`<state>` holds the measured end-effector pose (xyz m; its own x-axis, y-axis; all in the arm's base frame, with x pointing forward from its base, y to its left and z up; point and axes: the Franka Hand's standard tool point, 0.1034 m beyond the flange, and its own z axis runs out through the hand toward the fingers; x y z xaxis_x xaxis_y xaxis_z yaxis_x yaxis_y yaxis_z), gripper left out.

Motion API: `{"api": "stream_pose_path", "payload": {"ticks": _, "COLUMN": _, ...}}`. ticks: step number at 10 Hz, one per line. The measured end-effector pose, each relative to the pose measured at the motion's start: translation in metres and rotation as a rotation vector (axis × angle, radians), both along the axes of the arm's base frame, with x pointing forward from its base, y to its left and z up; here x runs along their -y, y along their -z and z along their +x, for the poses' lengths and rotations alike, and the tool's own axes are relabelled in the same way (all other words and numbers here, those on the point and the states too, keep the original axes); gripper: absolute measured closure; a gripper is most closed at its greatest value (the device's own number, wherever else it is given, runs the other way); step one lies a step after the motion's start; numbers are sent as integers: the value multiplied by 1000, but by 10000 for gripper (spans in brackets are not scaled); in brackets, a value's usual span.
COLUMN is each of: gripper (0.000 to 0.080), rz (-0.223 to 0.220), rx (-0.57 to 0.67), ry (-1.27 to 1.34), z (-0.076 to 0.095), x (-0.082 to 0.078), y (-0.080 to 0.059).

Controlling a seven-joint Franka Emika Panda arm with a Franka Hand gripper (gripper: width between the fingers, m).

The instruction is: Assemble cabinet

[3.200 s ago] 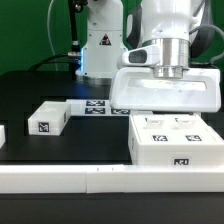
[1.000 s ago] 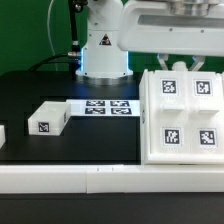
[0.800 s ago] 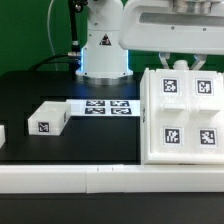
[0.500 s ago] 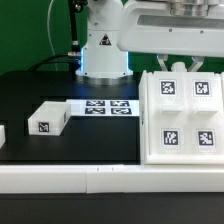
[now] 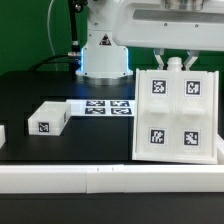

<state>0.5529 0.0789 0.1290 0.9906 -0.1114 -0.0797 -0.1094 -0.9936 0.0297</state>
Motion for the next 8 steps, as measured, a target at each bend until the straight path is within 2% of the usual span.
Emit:
{"api": "stream_pose_path", "payload": {"ticks": 4, "gripper": 651, "rz": -12, "rx": 54, "ry": -49, "z": 46, "x": -5, "y": -6}}
{"api": "stream_pose_path", "payload": {"ticks": 8, "gripper": 685, "rz": -14, "rx": 72, "ry": -43, "z": 53, "x": -10, "y": -6}}
